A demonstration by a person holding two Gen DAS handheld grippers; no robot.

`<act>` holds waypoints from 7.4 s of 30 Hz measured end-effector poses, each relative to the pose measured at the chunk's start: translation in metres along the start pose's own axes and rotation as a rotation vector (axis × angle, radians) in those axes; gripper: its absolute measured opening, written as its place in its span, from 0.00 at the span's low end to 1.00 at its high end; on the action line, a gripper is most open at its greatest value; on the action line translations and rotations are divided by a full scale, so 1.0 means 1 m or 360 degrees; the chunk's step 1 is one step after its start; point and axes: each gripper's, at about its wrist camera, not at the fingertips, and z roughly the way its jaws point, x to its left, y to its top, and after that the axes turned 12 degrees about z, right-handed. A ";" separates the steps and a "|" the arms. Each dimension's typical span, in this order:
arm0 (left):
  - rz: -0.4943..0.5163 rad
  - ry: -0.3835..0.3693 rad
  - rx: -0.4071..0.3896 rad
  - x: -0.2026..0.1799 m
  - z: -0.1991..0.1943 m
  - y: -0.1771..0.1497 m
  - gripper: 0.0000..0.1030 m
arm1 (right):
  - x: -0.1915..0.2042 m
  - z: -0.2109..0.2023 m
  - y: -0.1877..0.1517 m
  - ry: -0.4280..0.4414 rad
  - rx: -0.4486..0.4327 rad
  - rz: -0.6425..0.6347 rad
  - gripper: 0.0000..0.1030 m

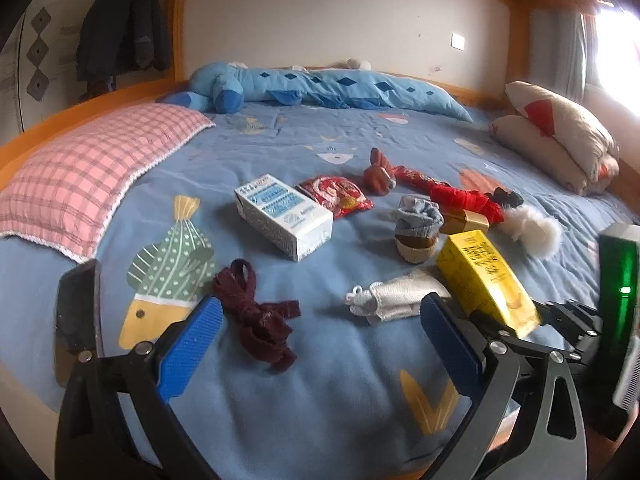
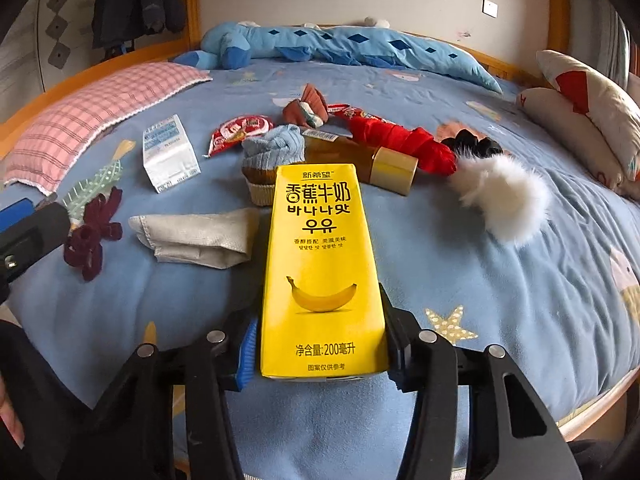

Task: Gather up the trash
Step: 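Grasp the yellow banana milk carton with the right gripper, then grasp the silver foil wrapper with the left gripper while the right gripper holds the carton, then carry both items to the yellow bin and open both grippers, then move both tools back over the bed toward the dark red cloth, then grasp the dark red cloth with the left gripper while the right grasps the white carton, then carry the cloth and white carton to the yellow bin and release both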

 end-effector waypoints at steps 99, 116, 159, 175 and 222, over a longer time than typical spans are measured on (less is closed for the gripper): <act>0.0850 -0.1437 0.0100 -0.387 -0.094 0.000 0.93 | -0.286 -0.284 -0.167 -0.0774 -0.0284 0.0735 0.72; 0.0203 -0.0468 -0.0179 -0.126 -0.085 0.033 0.96 | -0.111 -0.207 -0.035 -0.0102 -0.0537 0.0156 0.85; -0.0283 0.0167 0.0235 0.036 0.064 -0.009 0.95 | 0.030 -0.067 0.046 0.0477 -0.0353 -0.0035 0.92; -0.0489 0.0065 0.0157 0.077 0.064 -0.020 0.25 | 0.069 -0.039 0.051 0.0487 -0.0278 -0.0146 0.92; -0.0032 -0.0610 -0.0156 -0.036 -0.013 0.056 0.26 | -0.046 -0.114 0.066 0.0258 -0.0259 0.0050 0.52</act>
